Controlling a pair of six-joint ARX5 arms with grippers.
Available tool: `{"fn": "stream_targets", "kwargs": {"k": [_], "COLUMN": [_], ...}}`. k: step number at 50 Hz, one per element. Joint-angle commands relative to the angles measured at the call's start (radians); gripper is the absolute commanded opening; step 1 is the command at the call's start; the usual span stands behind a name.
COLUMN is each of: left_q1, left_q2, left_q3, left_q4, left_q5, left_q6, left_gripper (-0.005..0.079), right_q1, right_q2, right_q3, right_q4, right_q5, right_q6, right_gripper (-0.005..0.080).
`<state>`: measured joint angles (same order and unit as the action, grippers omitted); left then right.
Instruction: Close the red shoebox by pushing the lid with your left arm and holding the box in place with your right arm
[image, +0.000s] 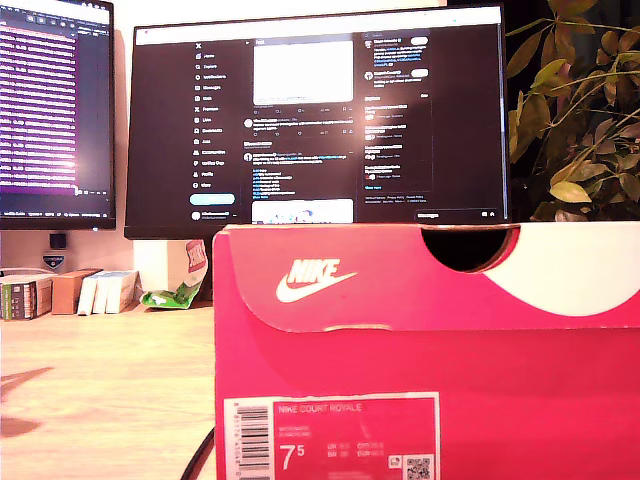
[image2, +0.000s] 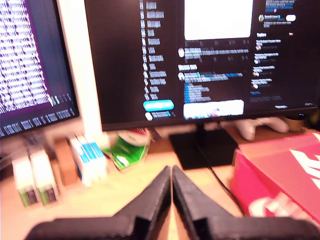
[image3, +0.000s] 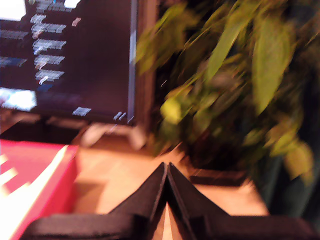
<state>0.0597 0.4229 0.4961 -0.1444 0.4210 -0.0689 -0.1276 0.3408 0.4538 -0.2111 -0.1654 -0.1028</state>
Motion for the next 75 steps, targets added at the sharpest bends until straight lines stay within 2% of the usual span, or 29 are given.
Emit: {"fn": "stream_targets", "kwargs": {"k": [1,9,17,26,42,61,75], "left_q1": [0.001,0.000,-0.002,-0.003,-0.011,-0.026,-0.028], "left_q2": [-0.028,-0.105,-0.195,-0.278,-0.344,-0.435,-0.435], "left_q3": [-0.042,-0.109,-0.158,-0.166,-0.255,-0.412,-0.461], "left_q4": [0.013,0.034,0.040,0.040,0.060,0.064,0.038], "left_q5": [0.009,0.009,0.007,-0.016,-0.041,-0.074,-0.076], "left_q6": [-0.010,-0.039,-0.087,-0.089,-0.122,-0.114,-0.085], "left_gripper": [-0.0019,-0.0019,-0.0019,-0.0019,-0.0019,-0.0019,-0.0019], "right_q1": [-0.005,-0.005,-0.003,-0.003,-0.003,-0.003,0.003], "right_q2": [-0.021,-0.068,-0.120,-0.203,-0.340,-0.339,-0.339], "right_q3": [-0.009,-0.023,-0.071,-0.121,-0.242,-0.349,-0.397], "right_q4": [-0.005,-0.007,0.046,0.121,0.155,0.163,0.125], "right_q5": [-0.009,-0.010,-0.016,-0.017,-0.019,-0.066,-0.072], "right_q6": [0.008,0.024,0.074,0.080,0.128,0.129,0.124], "right_gripper": [-0.0012,-0.0012,-0.0012,-0.0012,-0.0012,-0.0012,-0.0012]}}
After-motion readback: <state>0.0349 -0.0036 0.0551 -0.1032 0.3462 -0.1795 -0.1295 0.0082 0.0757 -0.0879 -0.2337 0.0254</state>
